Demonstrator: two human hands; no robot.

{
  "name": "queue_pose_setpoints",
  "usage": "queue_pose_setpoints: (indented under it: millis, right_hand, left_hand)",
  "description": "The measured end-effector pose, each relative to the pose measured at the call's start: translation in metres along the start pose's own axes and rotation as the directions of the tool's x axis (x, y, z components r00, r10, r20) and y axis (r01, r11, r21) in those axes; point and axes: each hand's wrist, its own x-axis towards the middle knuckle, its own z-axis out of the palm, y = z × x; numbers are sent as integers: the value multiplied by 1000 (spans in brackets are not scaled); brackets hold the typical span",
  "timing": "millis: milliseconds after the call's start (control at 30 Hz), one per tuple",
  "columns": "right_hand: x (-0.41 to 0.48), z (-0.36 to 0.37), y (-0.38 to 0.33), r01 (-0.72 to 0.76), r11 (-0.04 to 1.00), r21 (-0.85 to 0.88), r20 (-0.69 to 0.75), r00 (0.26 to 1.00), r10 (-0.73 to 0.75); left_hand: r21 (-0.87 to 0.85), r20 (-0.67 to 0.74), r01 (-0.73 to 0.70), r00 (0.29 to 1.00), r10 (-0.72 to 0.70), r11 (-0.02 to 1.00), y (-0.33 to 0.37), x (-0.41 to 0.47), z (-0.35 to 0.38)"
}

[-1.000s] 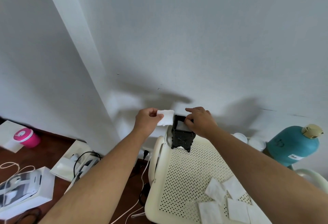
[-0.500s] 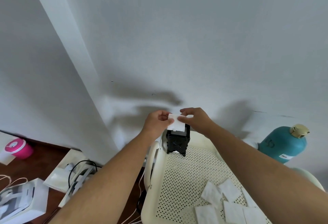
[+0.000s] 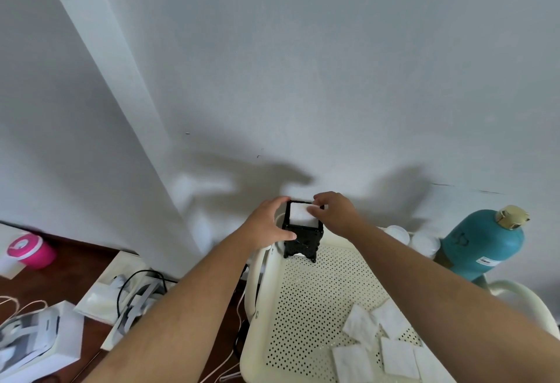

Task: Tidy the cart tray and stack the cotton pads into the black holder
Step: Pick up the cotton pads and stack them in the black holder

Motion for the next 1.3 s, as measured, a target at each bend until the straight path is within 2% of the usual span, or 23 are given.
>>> queue_pose_setpoints:
  millis: [333, 467, 567, 700, 833, 967, 1167, 1300]
  right_hand:
    - [-2, 11, 1, 31, 983, -181, 52, 998, -22]
    - [-1, 9, 2, 55, 964, -261, 18, 998, -52]
    - [1, 3, 0, 112, 931, -348, 0, 993, -119]
    - [0, -2, -1, 237, 842, -486, -16, 960, -279]
    - [-3, 0, 2, 352, 801, -484, 97, 932, -350]
    - [-1, 4, 8, 336, 763, -553, 204, 942, -267]
    - [-1, 7, 15, 309, 807, -504, 226, 949, -222]
    - [-2, 3, 13, 346, 783, -517, 171, 938, -302]
  left_hand:
    - [45, -17, -42, 999, 43, 998, 3, 6, 1]
    - [31, -26, -47, 999, 47, 998, 1, 7, 2]
    - [35, -29, -52, 998, 53, 998, 1, 8, 1]
    - [36, -23, -54, 998, 55, 998, 1, 9, 1]
    - [30, -27, -53, 998, 53, 998, 1, 9, 1]
    - [28, -33, -51, 998, 52, 998, 1, 7, 1]
    - [23, -31, -38, 999, 39, 999, 4, 6, 1]
    - [44, -29, -28, 999, 29, 999, 6, 5, -1]
